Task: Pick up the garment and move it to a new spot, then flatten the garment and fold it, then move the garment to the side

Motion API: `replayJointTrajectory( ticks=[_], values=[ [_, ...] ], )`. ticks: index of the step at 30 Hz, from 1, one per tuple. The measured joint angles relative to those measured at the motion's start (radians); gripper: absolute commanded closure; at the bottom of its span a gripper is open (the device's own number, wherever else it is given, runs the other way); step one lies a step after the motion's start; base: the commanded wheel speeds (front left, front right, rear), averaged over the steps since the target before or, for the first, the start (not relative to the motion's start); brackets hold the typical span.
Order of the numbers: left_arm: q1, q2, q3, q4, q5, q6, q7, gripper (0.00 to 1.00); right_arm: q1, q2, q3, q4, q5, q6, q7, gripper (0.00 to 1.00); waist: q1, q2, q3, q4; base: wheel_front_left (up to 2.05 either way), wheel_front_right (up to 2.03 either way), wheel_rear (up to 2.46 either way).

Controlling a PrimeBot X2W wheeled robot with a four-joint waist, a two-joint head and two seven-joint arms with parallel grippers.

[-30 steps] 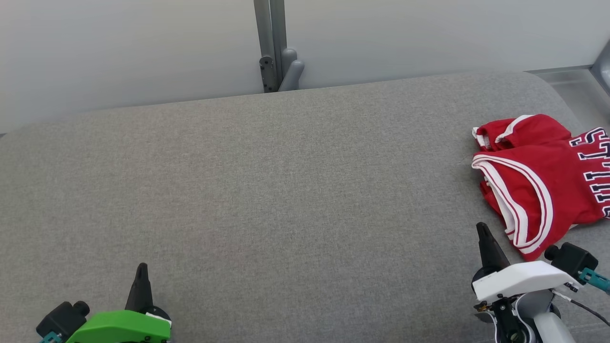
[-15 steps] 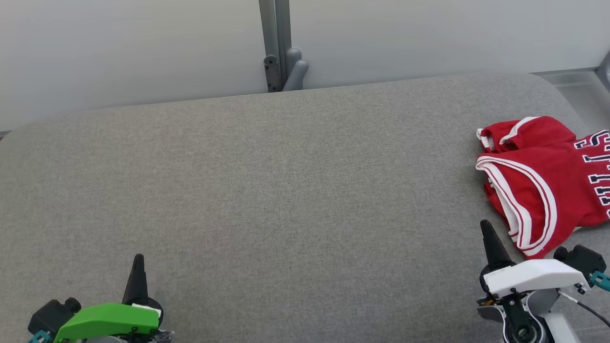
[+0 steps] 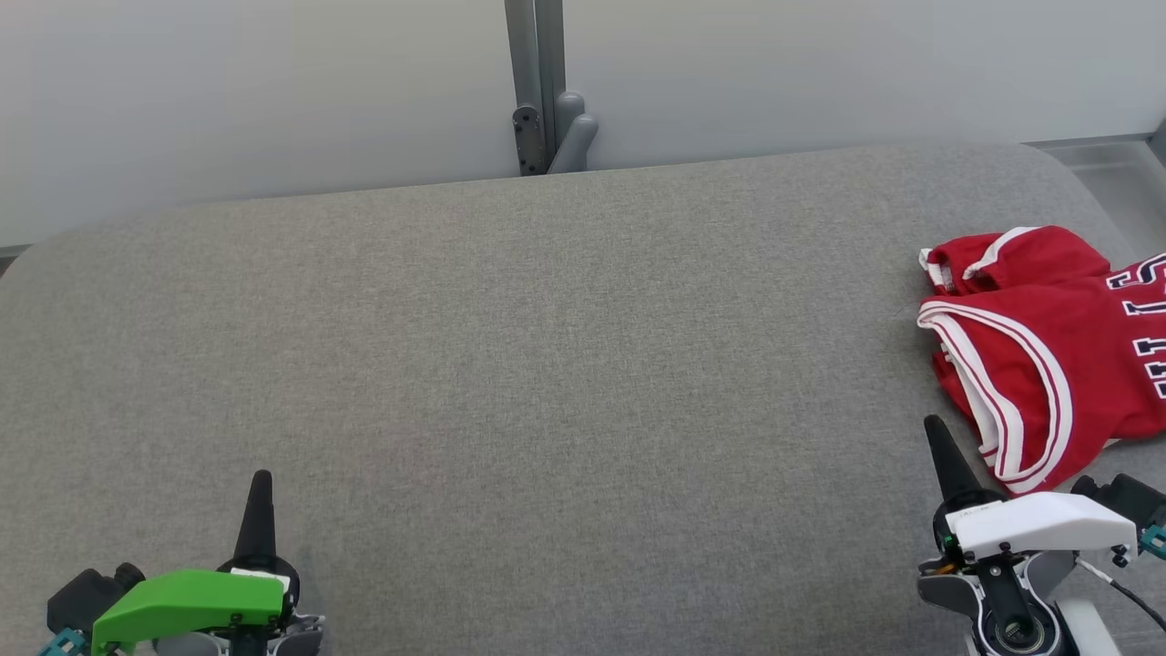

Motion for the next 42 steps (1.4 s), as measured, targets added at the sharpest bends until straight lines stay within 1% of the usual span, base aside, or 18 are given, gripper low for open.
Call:
replayJointTrajectory(
  ticks=[18, 42],
  values=[
    [-0.019, 0.001, 0.016, -0.02, -0.16, -0.009, 0.042, 1.0, -0.001, -0.001, -0.018, -0.02, 0.176, -0.001, 0.043, 1.0, 0.0, 0.0, 0.0, 0.014, 0.0, 0.0, 0.0],
    [-0.037, 0.003, 0.029, -0.046, -0.334, -0.018, 0.088, 1.0, -0.003, -0.002, -0.04, -0.042, 0.376, -0.001, 0.091, 1.0, 0.0, 0.0, -0.001, 0.033, 0.0, 0.0, 0.0]
  ],
)
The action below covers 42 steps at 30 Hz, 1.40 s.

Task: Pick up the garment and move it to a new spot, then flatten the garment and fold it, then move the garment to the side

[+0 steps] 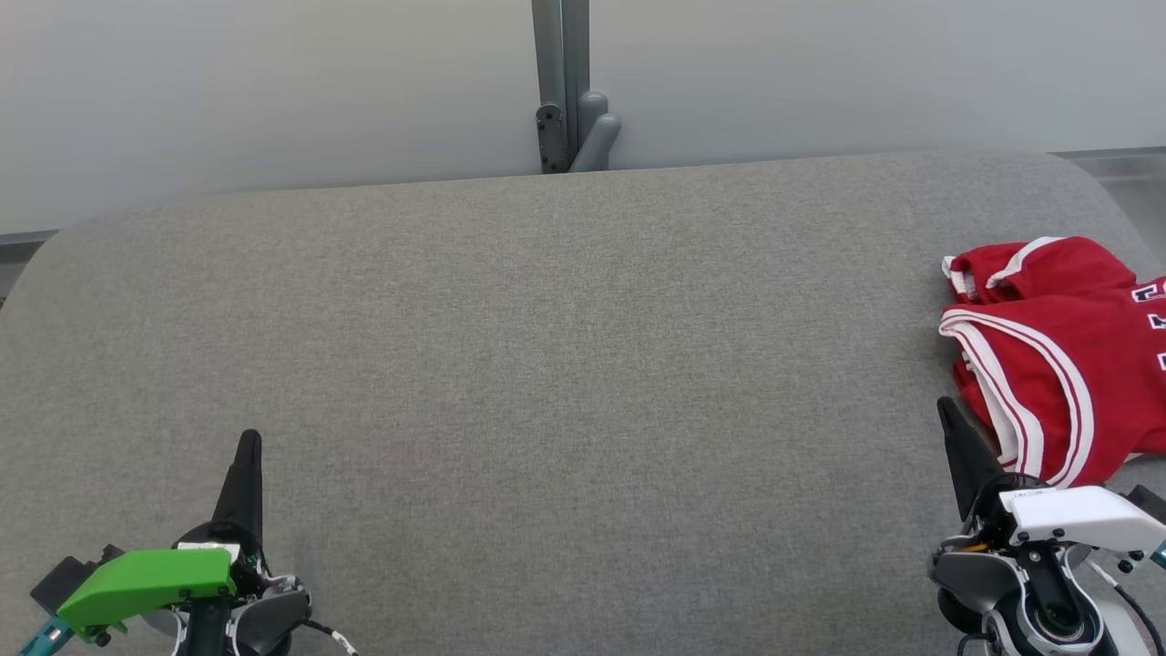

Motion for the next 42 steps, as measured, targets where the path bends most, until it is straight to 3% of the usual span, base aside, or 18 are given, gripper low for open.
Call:
replayJointTrajectory(
  ticks=[11, 42],
  values=[
    [-0.01, 0.001, 0.007, -0.011, -0.073, -0.004, 0.018, 1.0, -0.001, -0.001, -0.008, -0.01, 0.081, 0.0, 0.019, 1.0, 0.0, 0.0, 0.0, 0.009, 0.0, 0.0, 0.0],
    [-0.011, 0.001, 0.007, -0.011, -0.074, -0.004, 0.018, 1.0, -0.001, -0.001, -0.009, -0.01, 0.081, 0.0, 0.019, 1.0, 0.0, 0.0, 0.0, 0.009, 0.0, 0.0, 0.0]
  ],
)
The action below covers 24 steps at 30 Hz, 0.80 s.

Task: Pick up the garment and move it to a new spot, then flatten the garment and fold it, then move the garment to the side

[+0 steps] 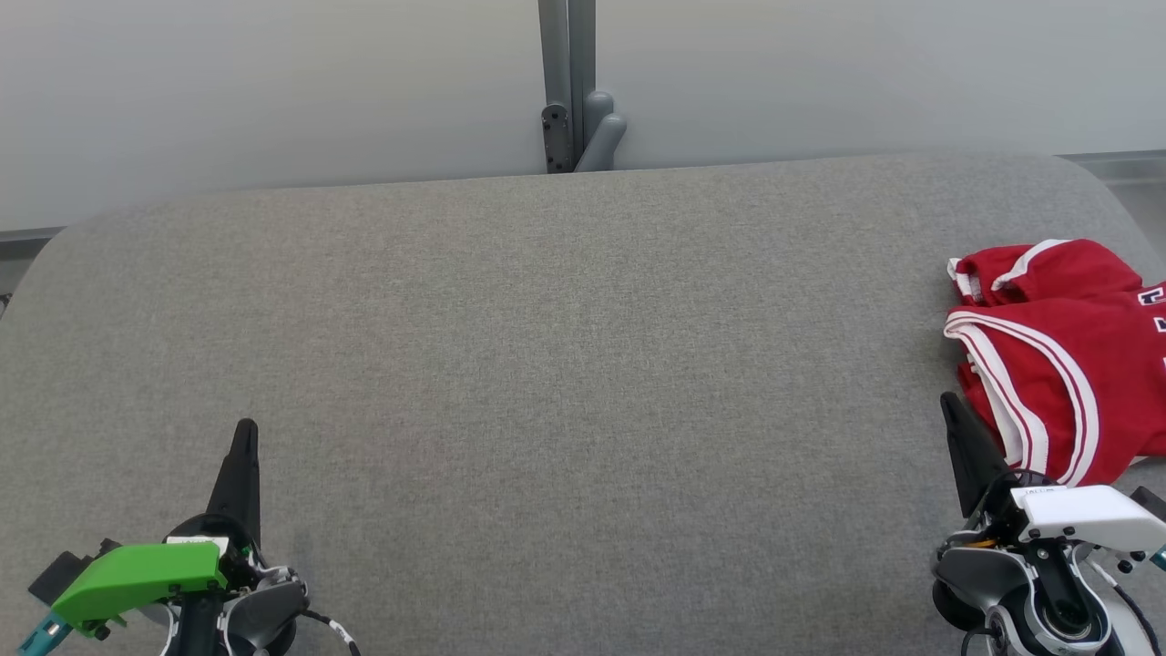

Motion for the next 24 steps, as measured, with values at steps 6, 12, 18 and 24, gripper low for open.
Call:
replayJointTrajectory(
  ticks=[6, 12, 18, 24],
  values=[
    [0.0, 0.0, 0.0, 0.0, 0.0, 0.0, 0.0, 1.0, 0.0, 0.0, 0.0, 0.0, 0.0, 0.0, 0.0, 1.0, 0.0, 0.0, 0.0, 0.0, 0.0, 0.0, 0.0],
    [0.0, 0.0, 0.0, 0.0, 0.0, 0.0, 0.0, 1.0, 0.0, 0.0, 0.0, 0.0, 0.0, 0.0, 0.0, 1.0, 0.0, 0.0, 0.0, 0.0, 0.0, 0.0, 0.0],
    [0.0, 0.0, 0.0, 0.0, 0.0, 0.0, 0.0, 1.0, 0.0, 0.0, 0.0, 0.0, 0.0, 0.0, 0.0, 1.0, 0.0, 0.0, 0.0, 0.0, 0.0, 0.0, 0.0],
    [0.0, 0.0, 0.0, 0.0, 0.0, 0.0, 0.0, 1.0, 0.0, 0.0, 0.0, 0.0, 0.0, 0.0, 0.0, 1.0, 0.0, 0.0, 0.0, 0.0, 0.0, 0.0, 0.0]
  ],
)
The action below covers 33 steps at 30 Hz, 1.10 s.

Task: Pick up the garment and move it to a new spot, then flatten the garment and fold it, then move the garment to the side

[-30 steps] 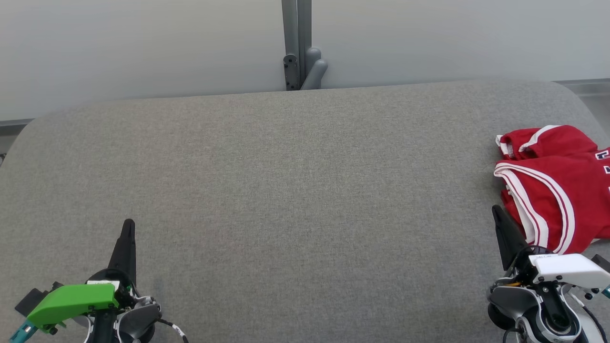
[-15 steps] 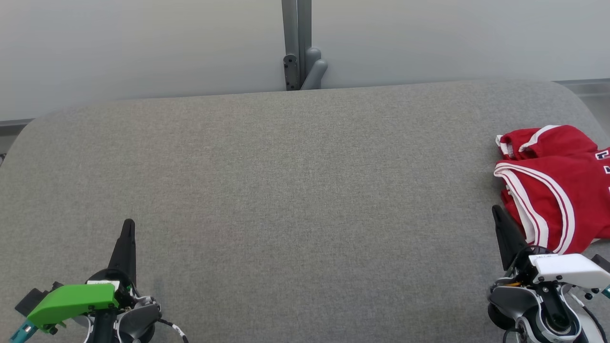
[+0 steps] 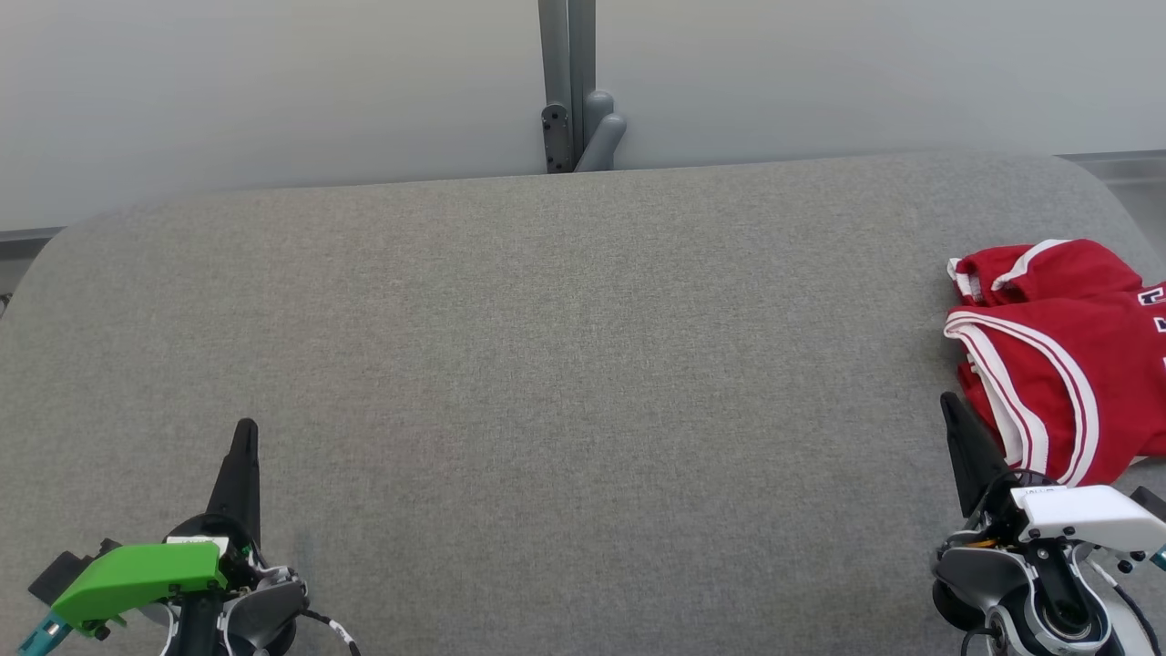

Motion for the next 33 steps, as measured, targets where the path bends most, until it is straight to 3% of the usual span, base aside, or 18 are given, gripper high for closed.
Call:
replayJointTrajectory(
  ticks=[33],
  values=[
    [0.0, 0.0, 0.0, 0.0, 0.0, 0.0, 0.0, 1.0, 0.0, 0.0, 0.0, 0.0, 0.0, 0.0, 0.0, 1.0, -0.0001, 0.0, 0.0, 0.0, 0.0, 0.0, 0.0]
  ],
)
